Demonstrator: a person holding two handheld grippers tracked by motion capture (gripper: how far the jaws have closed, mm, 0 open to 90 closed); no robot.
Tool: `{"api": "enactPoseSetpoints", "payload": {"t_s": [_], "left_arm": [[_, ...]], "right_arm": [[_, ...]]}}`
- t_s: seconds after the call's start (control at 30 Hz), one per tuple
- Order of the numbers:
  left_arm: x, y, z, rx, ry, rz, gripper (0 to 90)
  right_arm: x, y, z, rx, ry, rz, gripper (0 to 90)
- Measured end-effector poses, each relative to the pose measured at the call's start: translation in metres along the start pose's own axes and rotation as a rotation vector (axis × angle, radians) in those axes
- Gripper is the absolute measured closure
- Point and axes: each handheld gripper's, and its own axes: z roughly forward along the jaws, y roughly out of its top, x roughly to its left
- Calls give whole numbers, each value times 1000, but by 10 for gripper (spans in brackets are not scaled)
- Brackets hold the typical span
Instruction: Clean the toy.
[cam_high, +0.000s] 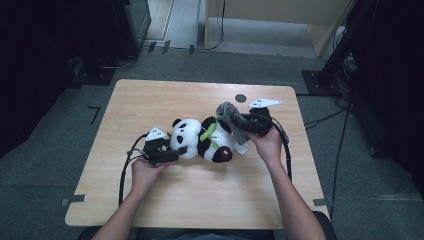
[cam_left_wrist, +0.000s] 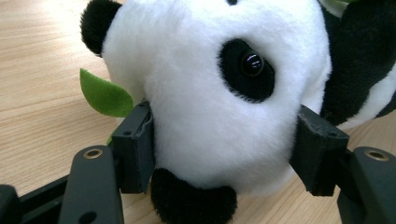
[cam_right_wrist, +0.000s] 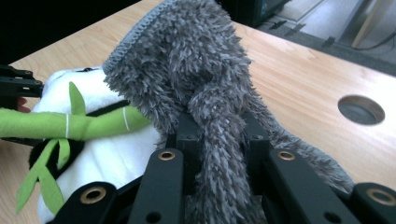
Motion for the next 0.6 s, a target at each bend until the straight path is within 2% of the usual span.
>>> {"api": "enactPoseSetpoints", "payload": {"t_s": [0.2,0.3,0.4,0.53,0.6], "left_arm": [[1,-1,0,-3,-1,6,327],[1,-1,0,-6,0,8,326],[0,-1,0,-5,2,13,325],[0,-1,-1,-4,2,15,322],[0,-2,-1,-4,3,18,321]], "right_arm": [[-4,-6,-3,9,-19,1,764],[-11,-10,-5,20,-30,25,764],[-16,-15,-6,22,-13,60,765],[-20,-17,-6,41,-34,61,765],[-24,-19,-6,59,-46,79,765]]}}
